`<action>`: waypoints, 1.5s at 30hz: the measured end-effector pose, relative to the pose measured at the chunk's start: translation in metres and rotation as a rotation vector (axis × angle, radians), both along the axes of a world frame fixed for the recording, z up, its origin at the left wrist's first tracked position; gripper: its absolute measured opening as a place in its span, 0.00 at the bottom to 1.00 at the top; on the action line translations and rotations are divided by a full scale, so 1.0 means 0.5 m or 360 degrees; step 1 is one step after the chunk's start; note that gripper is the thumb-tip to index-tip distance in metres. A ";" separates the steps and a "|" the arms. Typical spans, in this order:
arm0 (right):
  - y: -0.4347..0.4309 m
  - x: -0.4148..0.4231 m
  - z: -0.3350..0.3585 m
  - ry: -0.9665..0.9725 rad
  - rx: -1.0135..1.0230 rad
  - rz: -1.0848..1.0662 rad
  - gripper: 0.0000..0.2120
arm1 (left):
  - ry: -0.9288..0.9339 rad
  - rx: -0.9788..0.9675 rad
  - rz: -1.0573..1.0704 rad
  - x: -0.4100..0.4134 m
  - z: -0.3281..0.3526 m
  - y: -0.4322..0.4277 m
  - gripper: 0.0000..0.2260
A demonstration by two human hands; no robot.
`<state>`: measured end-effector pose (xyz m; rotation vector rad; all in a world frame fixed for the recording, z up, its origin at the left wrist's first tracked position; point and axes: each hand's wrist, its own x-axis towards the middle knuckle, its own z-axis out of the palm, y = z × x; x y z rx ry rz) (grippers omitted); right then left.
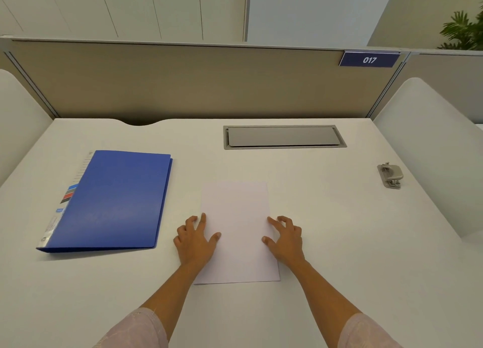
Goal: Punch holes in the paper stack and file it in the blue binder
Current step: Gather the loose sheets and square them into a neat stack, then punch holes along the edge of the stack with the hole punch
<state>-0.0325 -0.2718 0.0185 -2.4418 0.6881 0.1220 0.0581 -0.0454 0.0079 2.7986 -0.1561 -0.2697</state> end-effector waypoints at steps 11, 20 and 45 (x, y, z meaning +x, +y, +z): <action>-0.097 -0.022 0.001 0.0135 -0.0206 0.0088 0.30 | -0.0195 -0.0320 -0.0555 0.017 0.015 -0.098 0.28; -0.265 -0.039 0.015 0.0243 -0.0312 -0.0081 0.31 | -0.0097 -0.0217 -0.1051 0.032 0.035 -0.335 0.31; -0.737 0.026 0.079 0.0212 -0.0657 -0.0568 0.28 | -0.0111 0.0089 -0.1438 0.072 0.017 -0.619 0.32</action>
